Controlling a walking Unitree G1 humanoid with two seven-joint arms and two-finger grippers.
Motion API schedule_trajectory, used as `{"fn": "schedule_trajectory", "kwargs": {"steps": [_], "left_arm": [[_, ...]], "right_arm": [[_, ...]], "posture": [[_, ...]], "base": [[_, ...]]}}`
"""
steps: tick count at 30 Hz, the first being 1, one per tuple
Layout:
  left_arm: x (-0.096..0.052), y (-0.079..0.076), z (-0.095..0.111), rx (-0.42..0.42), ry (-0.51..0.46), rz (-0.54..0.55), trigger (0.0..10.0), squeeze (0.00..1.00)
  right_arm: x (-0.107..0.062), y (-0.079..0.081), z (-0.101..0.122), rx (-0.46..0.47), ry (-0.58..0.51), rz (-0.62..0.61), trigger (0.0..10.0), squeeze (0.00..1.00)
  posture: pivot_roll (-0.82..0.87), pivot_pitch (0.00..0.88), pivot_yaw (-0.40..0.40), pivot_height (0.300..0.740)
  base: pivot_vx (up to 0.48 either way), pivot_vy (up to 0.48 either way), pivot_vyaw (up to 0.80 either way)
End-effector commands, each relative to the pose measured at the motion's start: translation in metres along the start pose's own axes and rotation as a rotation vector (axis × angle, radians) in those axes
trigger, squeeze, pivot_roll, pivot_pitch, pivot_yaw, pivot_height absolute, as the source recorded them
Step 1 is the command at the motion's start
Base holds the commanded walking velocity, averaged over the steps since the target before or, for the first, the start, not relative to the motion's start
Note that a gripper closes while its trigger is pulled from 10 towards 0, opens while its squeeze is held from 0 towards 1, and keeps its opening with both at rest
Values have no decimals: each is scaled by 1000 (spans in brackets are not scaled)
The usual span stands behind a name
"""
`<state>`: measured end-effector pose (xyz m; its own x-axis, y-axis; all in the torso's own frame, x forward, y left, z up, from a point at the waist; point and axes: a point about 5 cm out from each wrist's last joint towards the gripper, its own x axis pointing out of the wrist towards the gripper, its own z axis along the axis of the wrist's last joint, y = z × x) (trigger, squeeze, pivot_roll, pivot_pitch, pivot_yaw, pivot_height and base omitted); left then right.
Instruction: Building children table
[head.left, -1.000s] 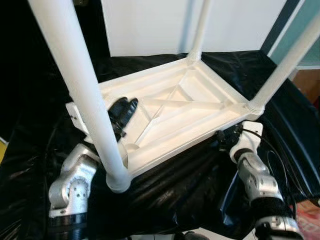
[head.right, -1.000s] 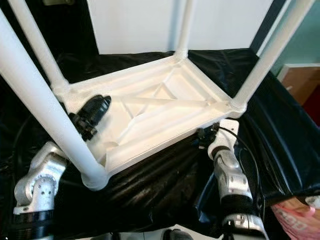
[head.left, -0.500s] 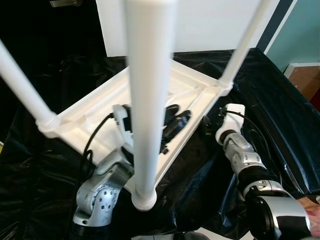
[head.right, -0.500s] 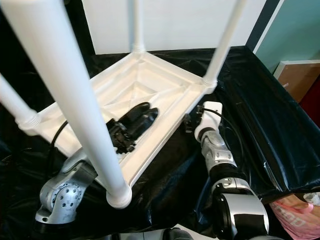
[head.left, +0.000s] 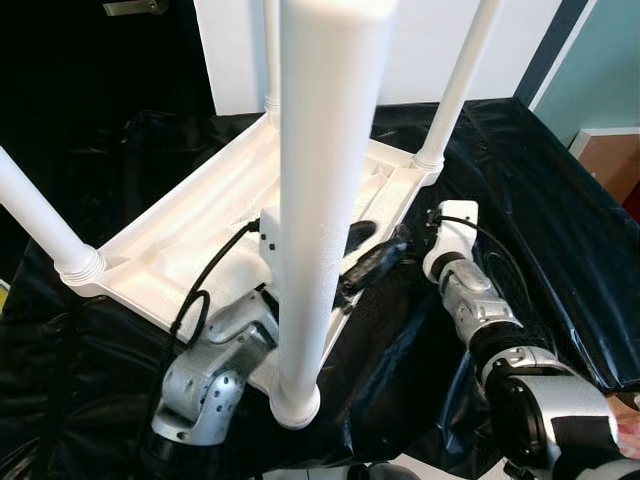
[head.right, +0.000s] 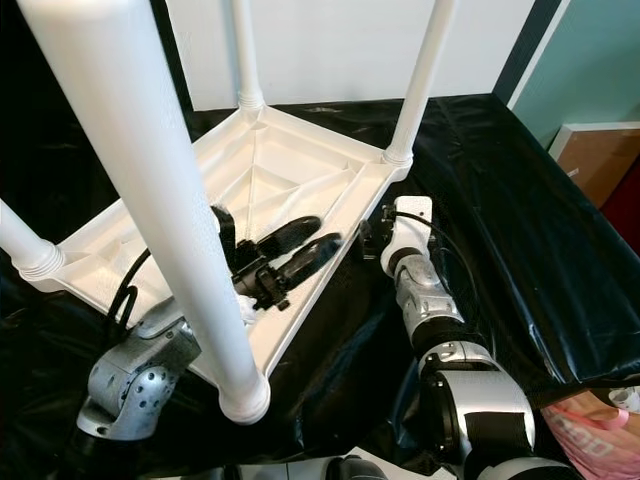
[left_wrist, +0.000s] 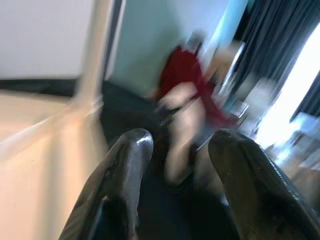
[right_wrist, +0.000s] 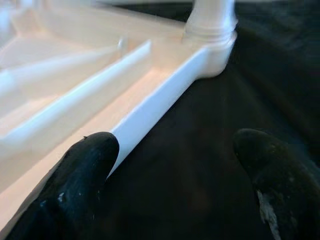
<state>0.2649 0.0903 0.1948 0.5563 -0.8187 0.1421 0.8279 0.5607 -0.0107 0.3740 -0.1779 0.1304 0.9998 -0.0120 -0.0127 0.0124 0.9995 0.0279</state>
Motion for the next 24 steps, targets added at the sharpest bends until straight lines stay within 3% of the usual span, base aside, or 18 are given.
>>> {"fn": "schedule_trajectory", "kwargs": {"steps": [1, 7, 14, 19, 21, 24], "left_arm": [[-4, 8, -4, 44, 32, 32, 10000, 0], [-27, 49, -11, 214, 180, 188, 10000, 0], [-51, 75, -11, 332, 285, 265, 10000, 0], [-65, 86, -8, 373, 333, 264, 10000, 0], [-74, 95, 1, 378, 329, 251, 10000, 0], [-75, 89, 8, 367, 313, 165, 10000, 0]], "right_arm": [[-5, -8, -6, -10, 4, -24, 10000, 0], [-27, -24, -3, -17, -94, 5, 10000, 0], [-50, -36, -1, 3, -140, 73, 10000, 0], [-63, -36, 0, 3, -142, 140, 10000, 0], [-76, -30, -1, -9, -127, 229, 10000, 0], [-85, -21, -3, -38, -96, 335, 10000, 0]], "posture": [[34, 86, -73, 740], [5, 81, -57, 740], [-1, 79, -50, 740], [-5, 76, -42, 740], [-5, 77, -42, 740], [-6, 81, -41, 740]], "base": [[0, 0, 0], [0, 0, 0], [0, 0, 0], [0, 0, 0], [0, 0, 0], [0, 0, 0]]}}
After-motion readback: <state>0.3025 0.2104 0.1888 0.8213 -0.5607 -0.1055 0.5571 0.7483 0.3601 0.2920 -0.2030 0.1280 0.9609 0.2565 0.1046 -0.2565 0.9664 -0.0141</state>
